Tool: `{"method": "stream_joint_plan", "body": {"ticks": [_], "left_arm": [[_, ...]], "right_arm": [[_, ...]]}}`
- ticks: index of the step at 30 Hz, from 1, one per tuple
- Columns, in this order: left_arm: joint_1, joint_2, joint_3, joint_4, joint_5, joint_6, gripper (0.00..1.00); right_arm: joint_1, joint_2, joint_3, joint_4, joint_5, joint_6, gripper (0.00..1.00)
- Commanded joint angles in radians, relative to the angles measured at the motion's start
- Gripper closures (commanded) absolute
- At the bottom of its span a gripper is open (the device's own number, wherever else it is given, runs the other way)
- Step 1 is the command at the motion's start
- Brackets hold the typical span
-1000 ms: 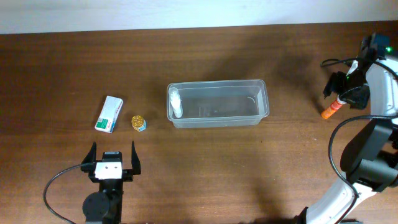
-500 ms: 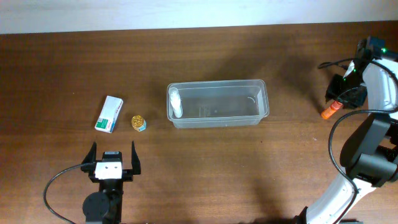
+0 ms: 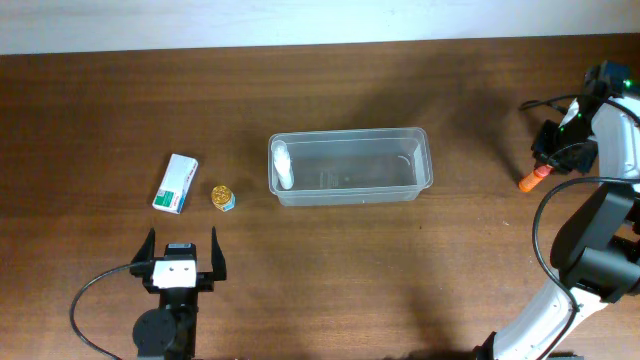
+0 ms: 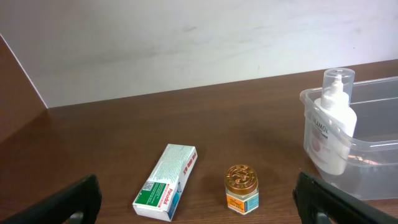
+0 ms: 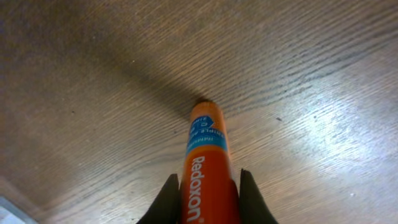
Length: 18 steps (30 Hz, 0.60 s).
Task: Pack container
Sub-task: 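Grasp the orange Redoxon tube with the right gripper, then lift the orange tube and carry it over the container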
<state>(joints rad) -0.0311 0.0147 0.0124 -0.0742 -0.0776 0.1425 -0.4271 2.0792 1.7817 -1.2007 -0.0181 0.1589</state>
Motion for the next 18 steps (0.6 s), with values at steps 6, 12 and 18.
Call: {"method": "stream_joint_plan", "body": {"ticks": [6,12,18], "left_arm": [[0.006,-0.008,-0.003,-0.002,0.011,0.017,0.01],[0.006,-0.008,-0.003,-0.002,0.011,0.017,0.01],[0.006,-0.008,-0.003,-0.002,0.011,0.017,0.01]], "right_arm": [[-0.004,0.003,0.063,-0.075,-0.123,0.001,0.91],[0.018,-0.015,0.245,-0.237,-0.193,-0.025,0.91],[0.109,-0.045,0.508,-0.401,-0.192,-0.024,0.89]]}}
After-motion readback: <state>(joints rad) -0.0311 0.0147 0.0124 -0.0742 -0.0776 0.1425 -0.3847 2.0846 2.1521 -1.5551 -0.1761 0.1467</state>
